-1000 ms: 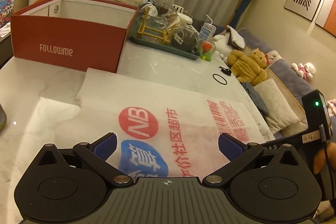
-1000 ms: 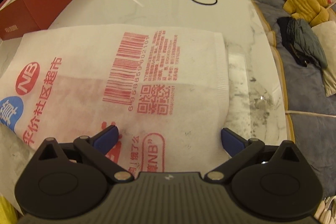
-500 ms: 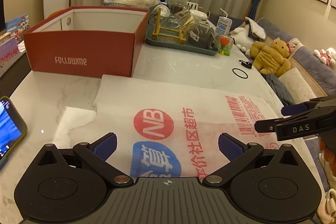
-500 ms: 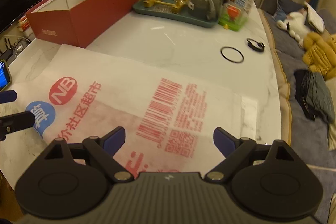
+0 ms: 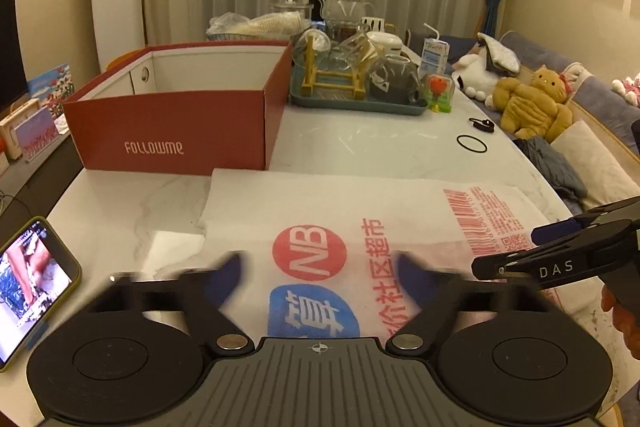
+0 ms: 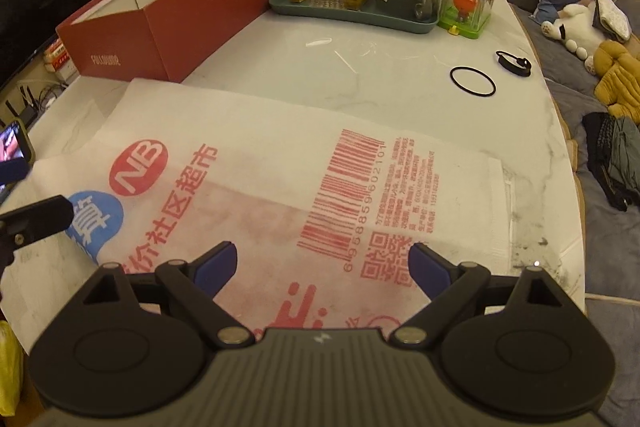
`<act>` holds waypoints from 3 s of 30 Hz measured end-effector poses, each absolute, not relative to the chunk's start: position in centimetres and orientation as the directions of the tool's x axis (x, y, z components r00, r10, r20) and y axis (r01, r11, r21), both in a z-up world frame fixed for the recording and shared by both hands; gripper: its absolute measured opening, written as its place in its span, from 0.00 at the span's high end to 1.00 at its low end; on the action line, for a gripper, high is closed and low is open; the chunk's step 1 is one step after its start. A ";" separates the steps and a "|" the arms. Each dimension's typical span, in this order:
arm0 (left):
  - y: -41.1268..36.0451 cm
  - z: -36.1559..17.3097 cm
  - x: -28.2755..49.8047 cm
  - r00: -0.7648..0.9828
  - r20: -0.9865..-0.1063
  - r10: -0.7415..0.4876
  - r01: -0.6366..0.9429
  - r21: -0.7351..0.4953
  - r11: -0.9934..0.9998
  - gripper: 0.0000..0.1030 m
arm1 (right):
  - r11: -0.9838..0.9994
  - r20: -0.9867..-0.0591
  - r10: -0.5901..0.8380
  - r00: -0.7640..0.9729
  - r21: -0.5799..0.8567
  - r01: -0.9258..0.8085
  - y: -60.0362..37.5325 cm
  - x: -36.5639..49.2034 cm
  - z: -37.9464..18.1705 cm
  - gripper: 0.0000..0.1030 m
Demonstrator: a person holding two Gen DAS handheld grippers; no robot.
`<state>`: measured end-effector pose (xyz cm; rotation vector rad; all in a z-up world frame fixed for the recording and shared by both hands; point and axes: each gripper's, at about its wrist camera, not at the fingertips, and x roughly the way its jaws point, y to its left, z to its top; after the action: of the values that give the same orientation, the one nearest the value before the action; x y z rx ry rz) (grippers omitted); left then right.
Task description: Fold shopping bag
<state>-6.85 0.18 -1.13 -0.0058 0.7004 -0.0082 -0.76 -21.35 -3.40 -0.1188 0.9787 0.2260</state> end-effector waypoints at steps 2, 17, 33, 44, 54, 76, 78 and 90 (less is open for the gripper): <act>0.3 -1.0 -6.6 0.762 -0.648 0.010 -0.006 0.008 1.000 0.75 | 0.974 -0.828 0.141 0.542 0.016 -0.227 -21.5 -0.9 -3.2 0.08; 1.6 -3.5 -2.9 0.679 -0.723 -0.129 0.096 -0.086 0.992 0.00 | 0.990 -0.788 0.108 0.606 0.031 -0.136 -21.1 -1.8 -2.7 0.00; 3.3 -5.4 -3.6 0.624 -0.774 -0.109 0.108 -0.054 0.993 0.00 | 0.997 -0.790 0.026 0.612 -0.021 -0.070 -23.8 -2.1 -3.1 0.01; -1.0 -6.1 -3.1 0.645 -0.752 -0.135 0.250 0.041 0.967 0.00 | 0.992 -0.808 0.035 0.588 0.101 0.080 -31.5 -4.7 -5.0 0.05; -3.2 -6.8 -2.4 0.607 -0.772 -0.190 0.322 0.020 0.946 0.00 | 0.995 -0.802 0.022 0.597 -0.044 -0.095 -29.6 -5.2 -5.8 0.30; -4.7 -6.6 -4.0 0.554 -0.764 -0.332 0.467 -0.044 0.883 0.00 | 0.982 -0.748 0.121 0.653 -0.006 -0.189 -30.2 -6.1 -3.8 0.93; -4.7 -6.3 -4.2 0.549 -0.756 -0.357 0.463 -0.081 0.883 0.00 | 0.979 -0.731 0.140 0.667 0.004 -0.202 -30.8 -6.5 -3.1 0.93; -5.2 -5.3 -6.3 0.498 -0.667 -0.554 0.520 -0.282 0.807 0.00 | 0.949 -0.722 0.105 0.684 -0.134 -0.287 -30.2 -6.6 0.8 0.93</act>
<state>-6.27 -5.21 -5.32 -0.0455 0.8243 -0.6498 -6.61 -30.24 0.78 -0.2450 0.7896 0.2223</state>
